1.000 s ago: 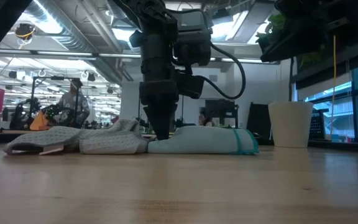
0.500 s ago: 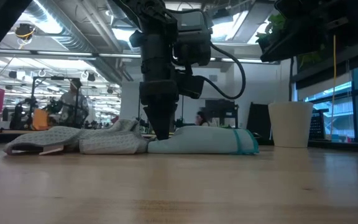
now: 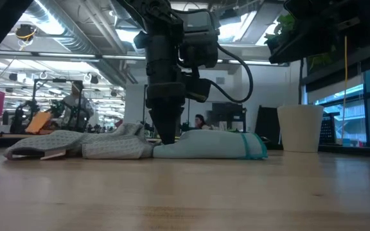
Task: Roll microfiber towels into tight, uniform cylinder then place into a basket
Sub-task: Roll the blue towel
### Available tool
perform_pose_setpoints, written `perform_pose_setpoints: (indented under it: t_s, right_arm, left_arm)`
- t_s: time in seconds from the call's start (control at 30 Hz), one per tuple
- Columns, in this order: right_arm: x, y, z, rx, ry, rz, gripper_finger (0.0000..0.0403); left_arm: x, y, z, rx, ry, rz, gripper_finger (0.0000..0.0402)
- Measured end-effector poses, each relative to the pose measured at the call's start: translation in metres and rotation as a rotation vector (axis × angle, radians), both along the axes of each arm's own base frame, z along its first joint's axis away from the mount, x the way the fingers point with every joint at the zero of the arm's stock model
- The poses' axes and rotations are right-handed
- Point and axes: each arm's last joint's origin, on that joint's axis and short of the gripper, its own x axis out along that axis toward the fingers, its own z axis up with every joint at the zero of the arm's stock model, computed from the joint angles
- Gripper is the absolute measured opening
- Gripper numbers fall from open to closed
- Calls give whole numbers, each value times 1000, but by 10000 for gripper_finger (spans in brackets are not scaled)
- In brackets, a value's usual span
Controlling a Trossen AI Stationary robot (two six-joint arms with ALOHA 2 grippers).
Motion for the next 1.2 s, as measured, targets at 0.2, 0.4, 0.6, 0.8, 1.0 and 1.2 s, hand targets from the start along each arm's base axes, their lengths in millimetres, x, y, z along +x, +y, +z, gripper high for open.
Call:
perform_pose_setpoints:
  t_s: [0.2, 0.4, 0.6, 0.8, 1.0, 1.2]
  right_arm:
    - [0, 0, 0, 0, 0, 0, 84]
    - [0, 0, 0, 0, -1, 0, 84]
    - [0, 0, 0, 0, -1, 0, 84]
    - [0, 0, 0, 0, -1, 0, 84]
    - [0, 0, 0, 0, -1, 0, 84]
    - [0, 0, 0, 1, -1, 0, 84]
  left_arm:
    - [0, 1, 0, 20, 1, 9, 35]
    - [0, 2, 0, 26, 2, 8, 83]
    - [0, 3, 0, 55, 4, 11, 145]
    - [0, 4, 0, 62, 4, 15, 196]
    - [0, 4, 0, 61, 3, 17, 245]
    - [-2, 10, 3, 58, 6, 36, 307]
